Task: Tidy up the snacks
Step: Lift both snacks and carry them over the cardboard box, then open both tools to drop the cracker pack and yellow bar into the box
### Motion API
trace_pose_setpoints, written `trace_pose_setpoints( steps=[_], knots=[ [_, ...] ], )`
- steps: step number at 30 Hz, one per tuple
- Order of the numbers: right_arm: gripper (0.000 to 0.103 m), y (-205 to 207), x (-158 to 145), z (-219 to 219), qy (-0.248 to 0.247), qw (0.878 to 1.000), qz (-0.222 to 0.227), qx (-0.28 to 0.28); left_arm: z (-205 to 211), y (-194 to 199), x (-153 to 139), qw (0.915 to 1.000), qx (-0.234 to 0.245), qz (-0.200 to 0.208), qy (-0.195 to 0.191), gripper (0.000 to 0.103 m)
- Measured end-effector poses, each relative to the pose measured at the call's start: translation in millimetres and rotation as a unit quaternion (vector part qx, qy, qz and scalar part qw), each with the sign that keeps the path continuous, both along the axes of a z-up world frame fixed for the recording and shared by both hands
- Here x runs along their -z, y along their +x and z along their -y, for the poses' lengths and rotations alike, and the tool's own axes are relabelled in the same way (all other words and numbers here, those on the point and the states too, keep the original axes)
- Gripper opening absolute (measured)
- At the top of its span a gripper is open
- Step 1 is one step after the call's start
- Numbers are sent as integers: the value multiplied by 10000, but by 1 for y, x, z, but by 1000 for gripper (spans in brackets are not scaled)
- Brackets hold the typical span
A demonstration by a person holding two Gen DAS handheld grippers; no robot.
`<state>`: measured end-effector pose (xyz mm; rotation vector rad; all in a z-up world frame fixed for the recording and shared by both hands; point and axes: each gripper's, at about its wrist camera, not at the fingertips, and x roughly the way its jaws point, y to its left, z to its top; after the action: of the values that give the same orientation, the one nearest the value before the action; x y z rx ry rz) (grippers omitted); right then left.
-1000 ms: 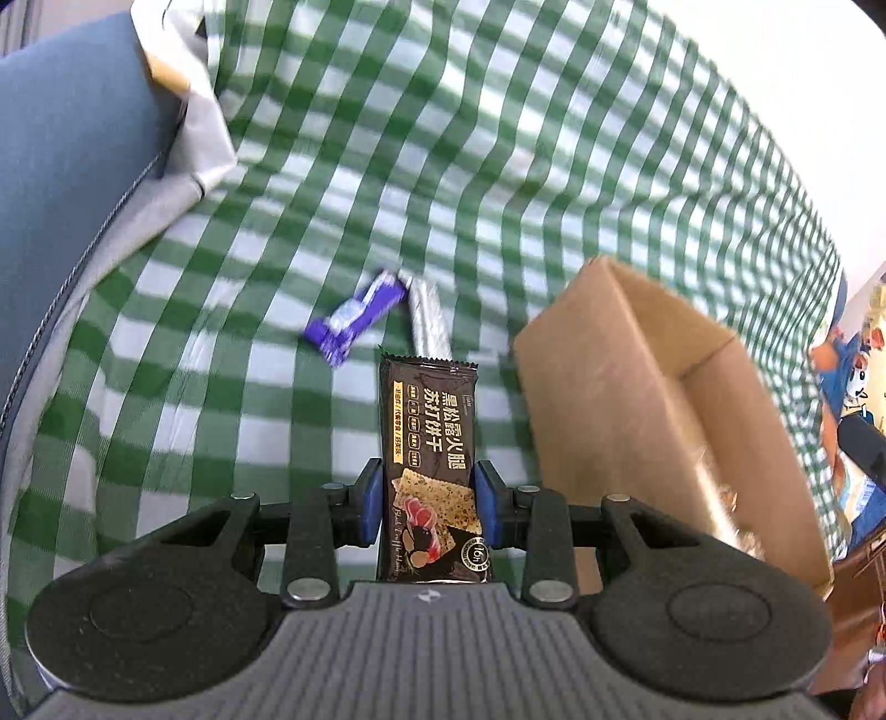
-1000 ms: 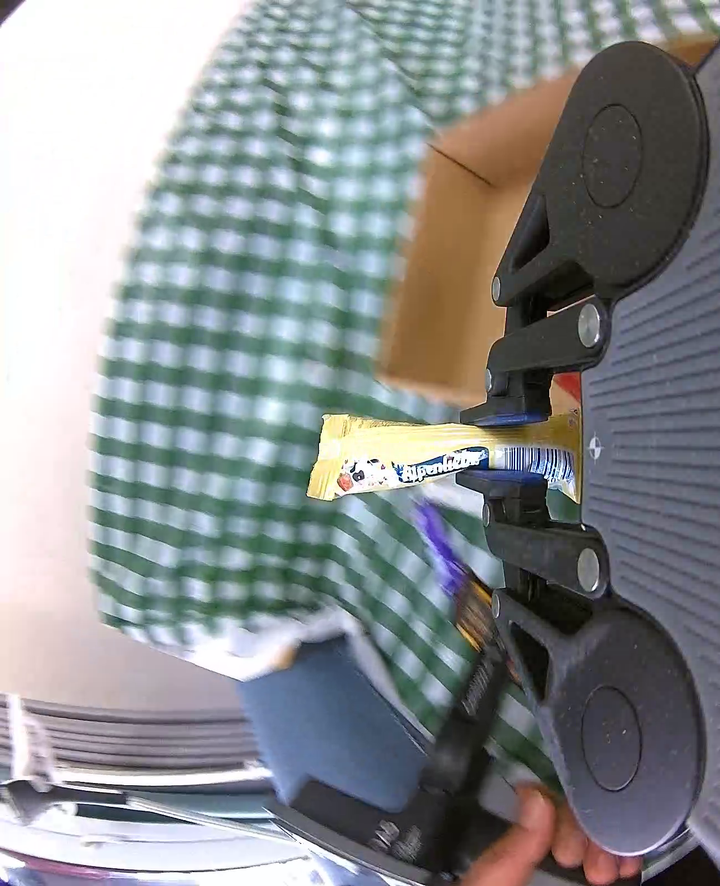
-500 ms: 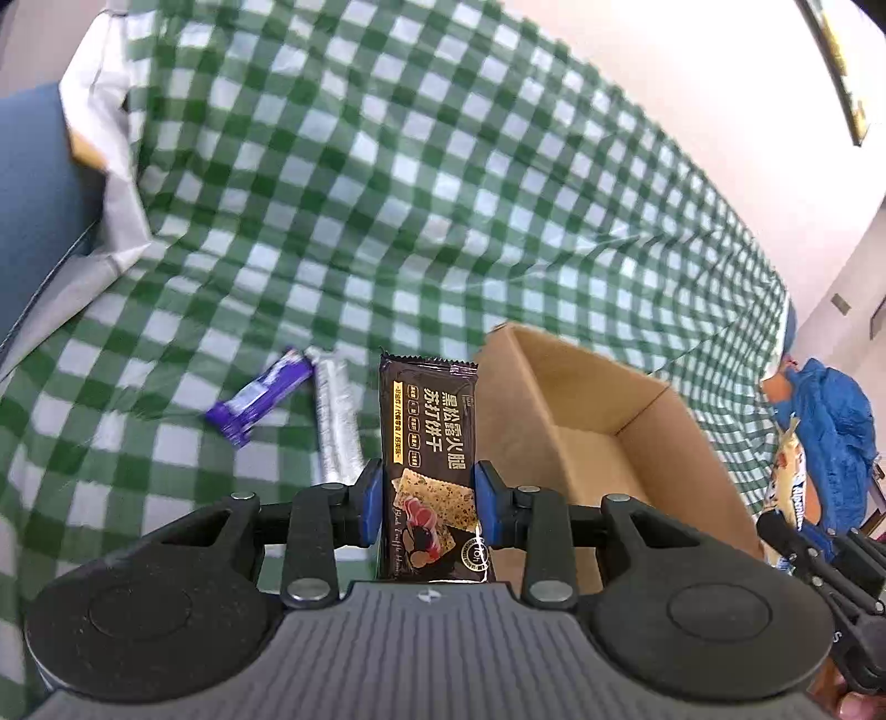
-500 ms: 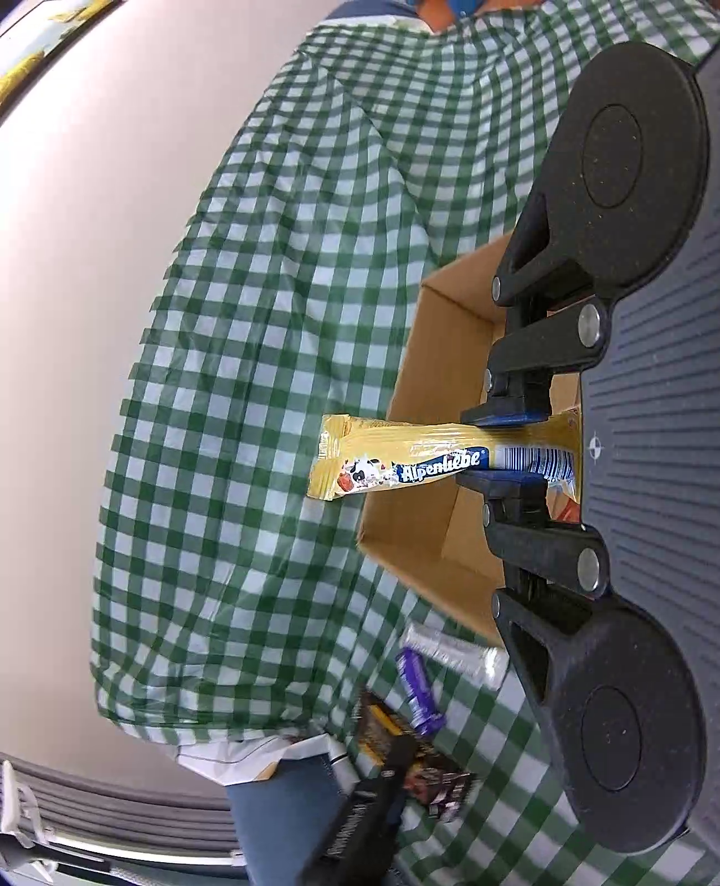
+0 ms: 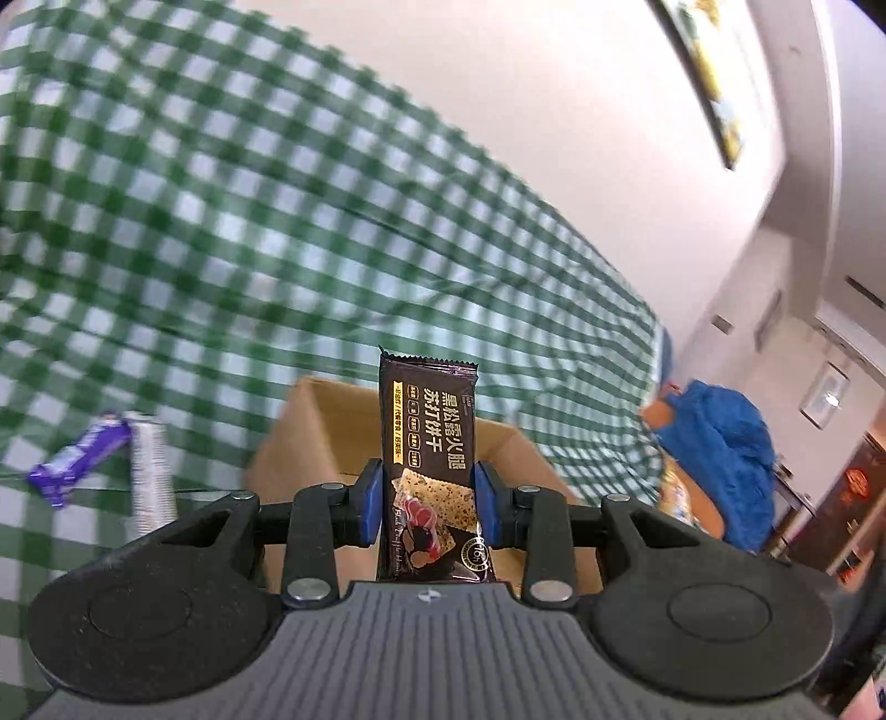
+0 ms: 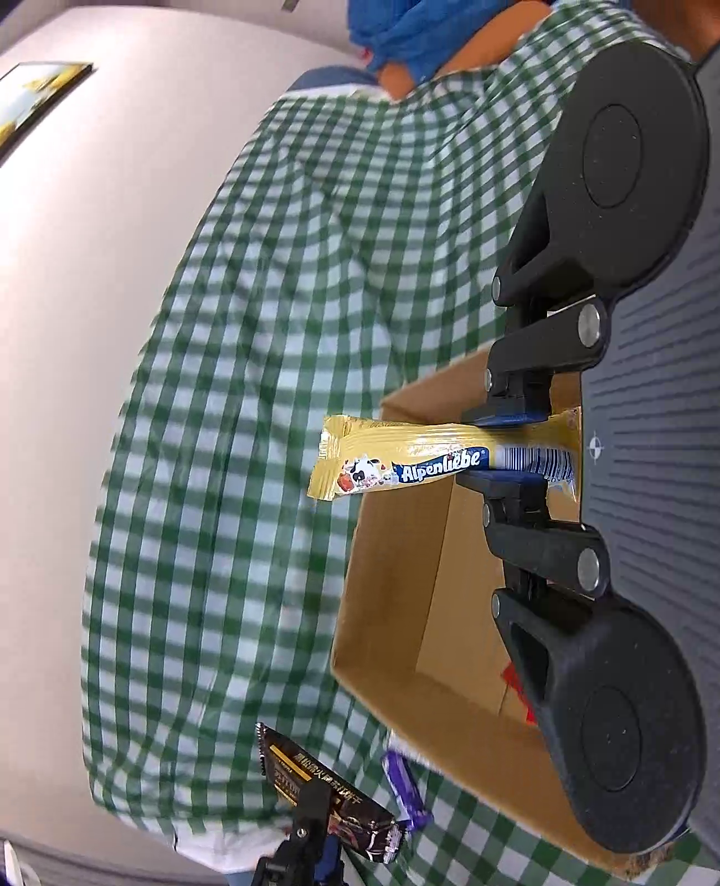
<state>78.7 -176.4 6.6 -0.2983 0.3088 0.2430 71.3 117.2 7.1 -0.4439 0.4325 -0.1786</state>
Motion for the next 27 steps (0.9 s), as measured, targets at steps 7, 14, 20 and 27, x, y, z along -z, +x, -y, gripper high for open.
trace_pose_setpoints(
  steps=[7,14,20,27],
  knots=[
    [16,3,1,0,5,9999,-6,130,39,8,13,9986,458,-14,254,37],
    [16,2,2,-6,-80,9999,19,96,48,19,20,9981,567,-16,239,37],
    [16,2,2,-10,-131,9999,44,65,48,22,21,9985,531,-12,164,37],
    [16,2,2,-13,-170,9998,60,76,48,28,22,9984,553,-34,107,37]
  ],
)
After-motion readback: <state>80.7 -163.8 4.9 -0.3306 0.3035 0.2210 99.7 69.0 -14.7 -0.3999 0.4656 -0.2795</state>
